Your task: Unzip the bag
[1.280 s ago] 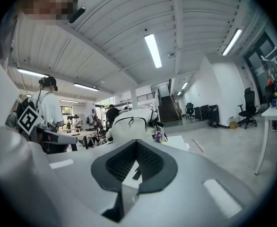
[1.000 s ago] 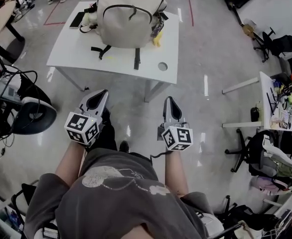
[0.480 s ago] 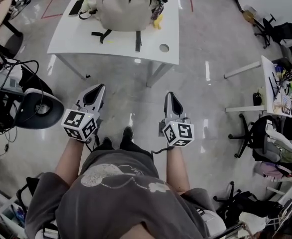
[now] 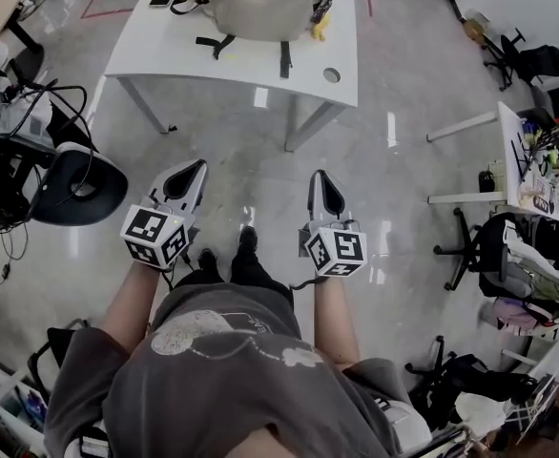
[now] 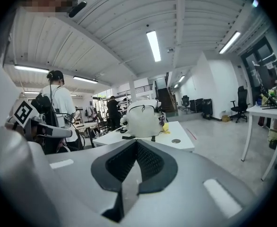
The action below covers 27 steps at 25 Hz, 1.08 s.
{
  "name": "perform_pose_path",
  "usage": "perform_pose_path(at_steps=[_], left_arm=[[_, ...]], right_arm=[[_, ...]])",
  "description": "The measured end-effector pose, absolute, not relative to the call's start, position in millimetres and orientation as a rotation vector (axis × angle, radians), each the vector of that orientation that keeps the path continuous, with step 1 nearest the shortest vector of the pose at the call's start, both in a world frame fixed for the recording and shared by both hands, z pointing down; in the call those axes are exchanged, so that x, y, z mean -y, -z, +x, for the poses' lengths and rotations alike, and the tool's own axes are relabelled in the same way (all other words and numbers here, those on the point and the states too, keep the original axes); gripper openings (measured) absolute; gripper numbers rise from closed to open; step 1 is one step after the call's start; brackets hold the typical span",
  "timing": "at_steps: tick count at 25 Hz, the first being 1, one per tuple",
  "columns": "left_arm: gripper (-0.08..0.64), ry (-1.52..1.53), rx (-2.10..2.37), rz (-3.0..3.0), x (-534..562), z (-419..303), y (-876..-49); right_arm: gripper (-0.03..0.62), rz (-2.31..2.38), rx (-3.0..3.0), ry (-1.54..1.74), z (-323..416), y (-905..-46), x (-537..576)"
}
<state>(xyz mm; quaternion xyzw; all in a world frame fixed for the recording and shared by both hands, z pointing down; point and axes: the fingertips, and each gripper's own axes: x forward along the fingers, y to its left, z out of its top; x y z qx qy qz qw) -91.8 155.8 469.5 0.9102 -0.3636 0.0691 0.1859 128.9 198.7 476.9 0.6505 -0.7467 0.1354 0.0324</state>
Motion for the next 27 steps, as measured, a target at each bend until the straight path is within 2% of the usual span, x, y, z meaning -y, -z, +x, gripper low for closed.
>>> perform_pose_path(at_steps=[11,27], left_arm=[[0.006,-0.268,1.057,2.593,-188,-122,-477],[0.006,-0.271,1.046,2.582,-197,-142,-474]], right_arm=[[0.000,1.926,2.326,-0.311,69,-467,-233],[0.000,1.903,2.326,-0.304,43,-460,-241]])
